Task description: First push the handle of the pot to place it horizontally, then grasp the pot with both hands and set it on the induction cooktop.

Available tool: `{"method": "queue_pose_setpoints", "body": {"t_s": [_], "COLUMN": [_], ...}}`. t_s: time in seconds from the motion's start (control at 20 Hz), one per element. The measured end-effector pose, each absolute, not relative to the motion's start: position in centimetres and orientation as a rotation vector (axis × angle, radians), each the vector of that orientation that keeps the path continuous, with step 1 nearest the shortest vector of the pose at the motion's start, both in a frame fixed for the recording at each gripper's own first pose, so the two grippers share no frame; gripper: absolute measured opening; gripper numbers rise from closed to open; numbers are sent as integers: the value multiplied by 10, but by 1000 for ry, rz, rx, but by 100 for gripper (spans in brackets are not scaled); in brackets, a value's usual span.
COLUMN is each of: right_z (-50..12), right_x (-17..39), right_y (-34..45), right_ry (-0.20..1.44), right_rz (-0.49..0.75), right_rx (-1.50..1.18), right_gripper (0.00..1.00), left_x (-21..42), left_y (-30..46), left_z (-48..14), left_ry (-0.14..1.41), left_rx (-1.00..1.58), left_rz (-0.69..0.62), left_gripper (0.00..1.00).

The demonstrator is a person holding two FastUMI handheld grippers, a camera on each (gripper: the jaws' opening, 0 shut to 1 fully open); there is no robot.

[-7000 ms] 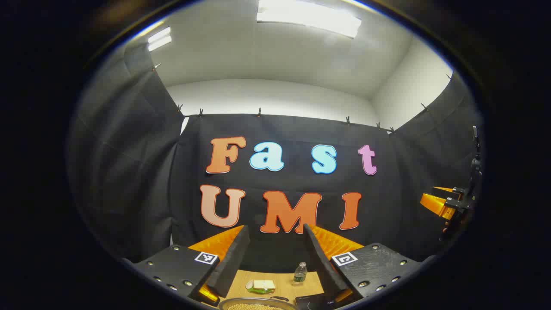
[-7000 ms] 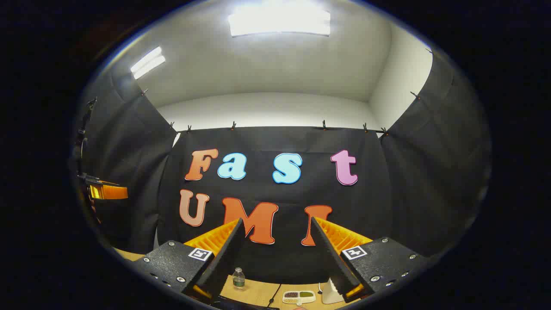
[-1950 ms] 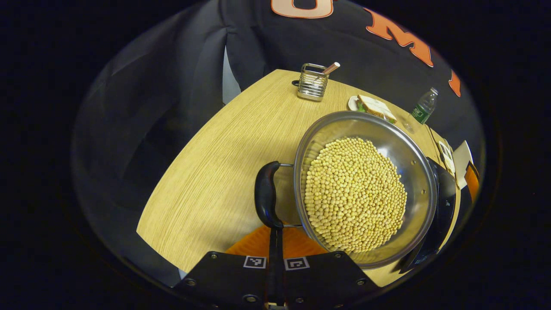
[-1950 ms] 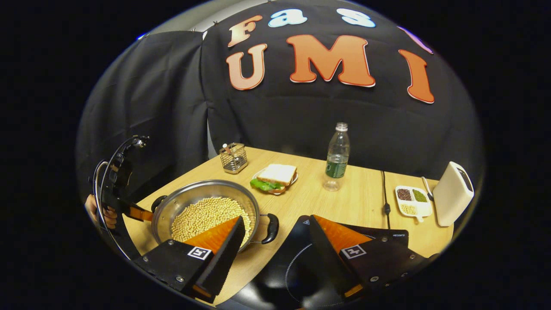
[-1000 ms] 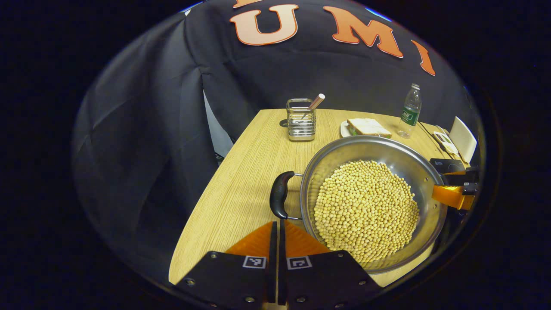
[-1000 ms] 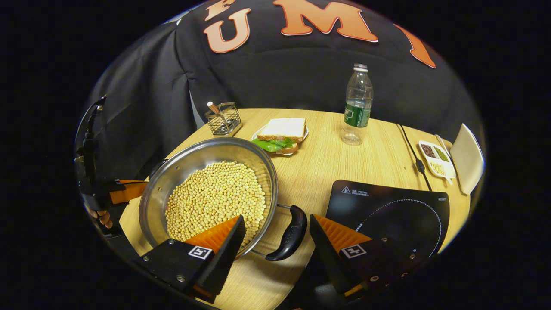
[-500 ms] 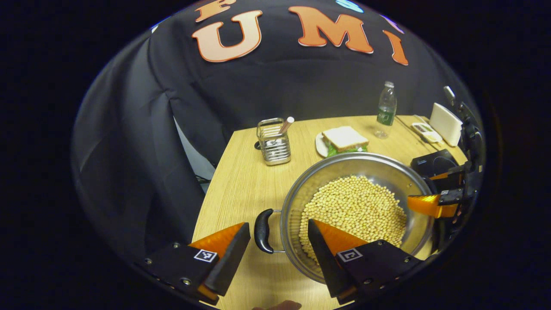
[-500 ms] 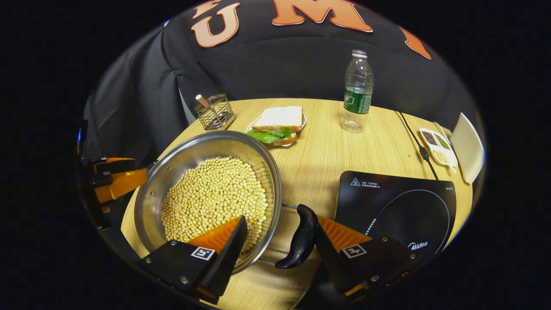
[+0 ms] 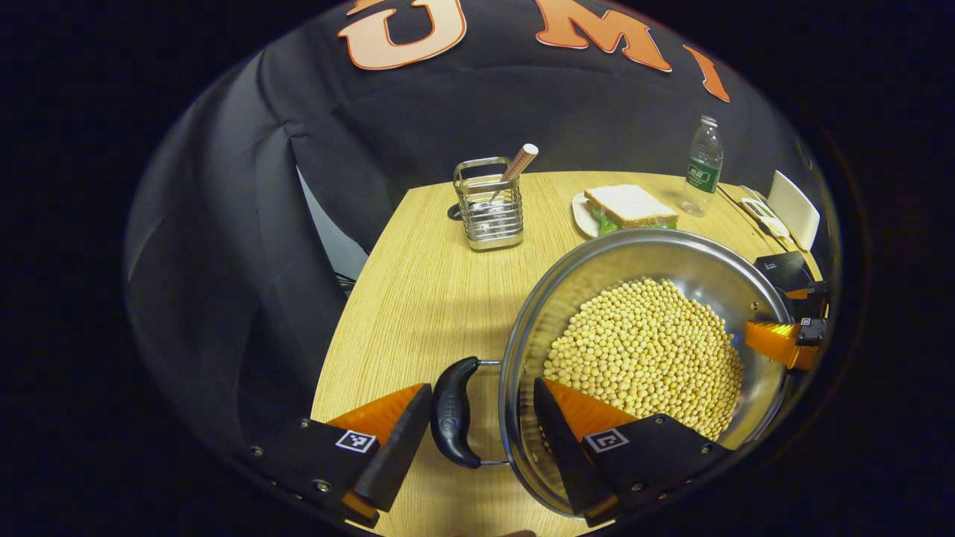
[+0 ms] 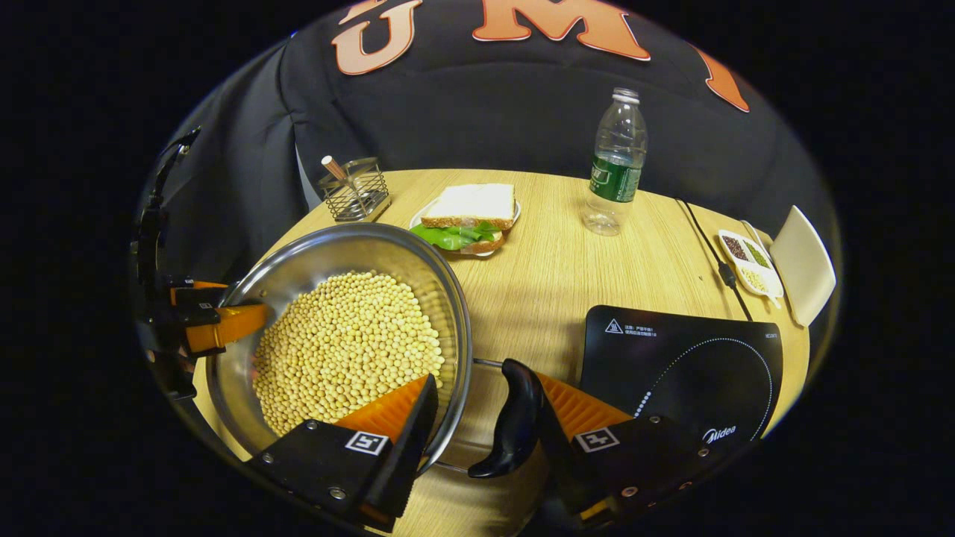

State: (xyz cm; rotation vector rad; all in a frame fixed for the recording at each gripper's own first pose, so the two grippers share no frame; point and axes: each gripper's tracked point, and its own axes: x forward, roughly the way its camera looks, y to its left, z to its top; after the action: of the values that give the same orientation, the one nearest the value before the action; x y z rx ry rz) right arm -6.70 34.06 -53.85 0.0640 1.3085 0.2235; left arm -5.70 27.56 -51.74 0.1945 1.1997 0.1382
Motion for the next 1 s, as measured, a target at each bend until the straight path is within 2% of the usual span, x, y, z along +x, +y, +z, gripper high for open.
{"method": "queue_pose_setpoints", "body": {"t_s": [0.05,0.1,0.4,0.45,0.6,0.8,1.0], "right_z": [-541,-543,-547,-547,-546,-544,-523], "right_x": [-68,-67,-68,-67,-67,-68,-62], "right_y": [341,341,343,343,343,343,330], "right_ry": [1315,1319,1352,1353,1353,1357,1314], "right_rz": [215,204,190,191,185,184,192], "right_rx": [60,64,134,137,147,163,161], "right_gripper": [81,76,65,64,62,56,52], "left_x": [-56,-56,-63,-63,-65,-68,-71], "left_y": [275,274,277,277,276,273,269], "left_z": [-517,-515,-520,-523,-522,-515,-508], "left_ry": [1192,1180,1163,1162,1138,1100,1080], "left_rx": [185,181,117,108,88,126,127], "left_rz": [144,152,188,189,211,251,255], "left_gripper": [86,86,84,75,68,63,63]}}
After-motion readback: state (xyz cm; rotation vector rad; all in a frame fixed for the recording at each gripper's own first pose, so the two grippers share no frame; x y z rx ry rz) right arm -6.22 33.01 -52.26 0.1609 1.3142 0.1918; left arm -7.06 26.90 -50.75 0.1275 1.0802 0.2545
